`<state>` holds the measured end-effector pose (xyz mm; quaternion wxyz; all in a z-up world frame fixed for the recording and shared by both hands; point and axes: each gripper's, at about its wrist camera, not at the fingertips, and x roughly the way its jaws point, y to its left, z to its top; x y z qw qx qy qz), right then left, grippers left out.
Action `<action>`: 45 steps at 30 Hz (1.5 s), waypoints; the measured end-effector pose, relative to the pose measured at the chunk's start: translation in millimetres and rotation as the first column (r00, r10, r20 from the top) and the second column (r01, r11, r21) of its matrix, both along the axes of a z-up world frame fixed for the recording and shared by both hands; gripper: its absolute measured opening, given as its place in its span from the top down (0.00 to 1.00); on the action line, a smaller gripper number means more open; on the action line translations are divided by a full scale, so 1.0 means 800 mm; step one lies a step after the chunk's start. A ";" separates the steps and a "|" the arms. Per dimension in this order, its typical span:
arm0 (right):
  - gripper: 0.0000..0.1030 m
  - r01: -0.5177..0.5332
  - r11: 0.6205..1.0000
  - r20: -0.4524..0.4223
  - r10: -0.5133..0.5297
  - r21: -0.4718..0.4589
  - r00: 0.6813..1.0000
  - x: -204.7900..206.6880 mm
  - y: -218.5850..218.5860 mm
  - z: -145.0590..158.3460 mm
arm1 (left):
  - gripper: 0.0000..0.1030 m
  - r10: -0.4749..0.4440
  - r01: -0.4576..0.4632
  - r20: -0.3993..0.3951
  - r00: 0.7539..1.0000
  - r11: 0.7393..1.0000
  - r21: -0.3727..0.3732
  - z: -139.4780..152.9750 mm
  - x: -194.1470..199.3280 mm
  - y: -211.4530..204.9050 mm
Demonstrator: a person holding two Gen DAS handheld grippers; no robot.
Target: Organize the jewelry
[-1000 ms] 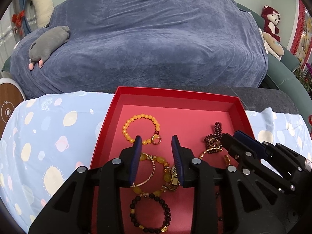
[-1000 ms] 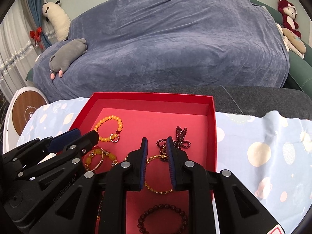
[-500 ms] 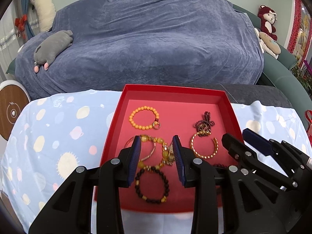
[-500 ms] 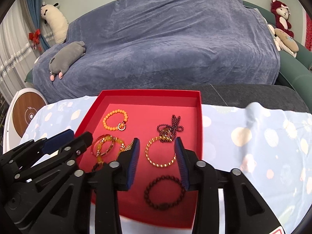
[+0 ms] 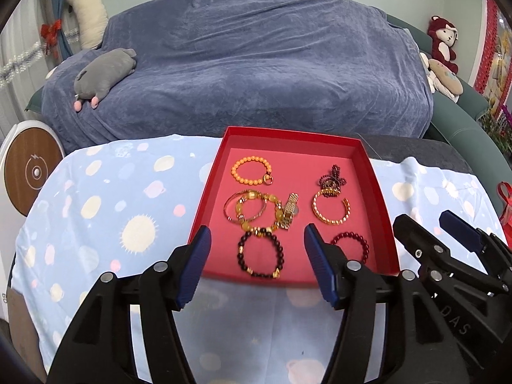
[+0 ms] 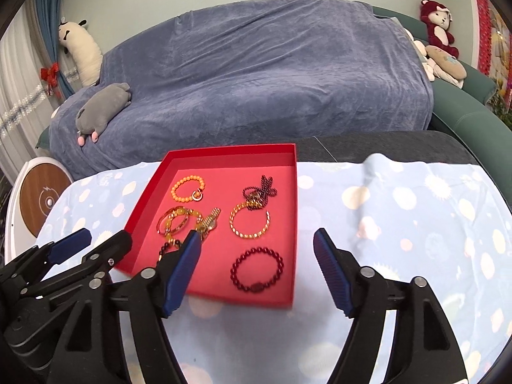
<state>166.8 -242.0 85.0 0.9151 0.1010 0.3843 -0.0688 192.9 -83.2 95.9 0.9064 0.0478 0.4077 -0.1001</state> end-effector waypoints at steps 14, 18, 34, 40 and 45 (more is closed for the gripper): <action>0.27 0.008 0.999 0.014 -0.008 -0.038 1.000 -0.068 0.012 0.016 | 0.29 0.051 -0.051 -0.002 0.999 0.999 -0.012 0.008 -0.070 0.023; 0.21 0.018 0.999 0.018 -0.017 -0.036 1.000 -0.090 0.013 0.018 | 0.19 0.078 -0.078 0.000 0.997 0.997 -0.014 0.009 -0.086 0.031; 0.18 0.040 0.995 -0.013 -0.041 -0.090 0.999 -0.142 0.028 0.020 | 0.10 0.076 -0.075 -0.028 0.997 0.996 0.041 0.009 -0.132 0.047; 0.18 0.039 0.995 -0.009 -0.040 -0.091 0.999 -0.147 0.032 0.027 | 0.10 0.083 -0.081 -0.032 0.996 0.996 0.039 0.016 -0.137 0.051; 0.18 0.044 0.995 -0.011 -0.045 -0.091 0.999 -0.147 0.034 0.032 | 0.10 0.091 -0.090 -0.045 0.995 0.995 0.035 0.020 -0.138 0.052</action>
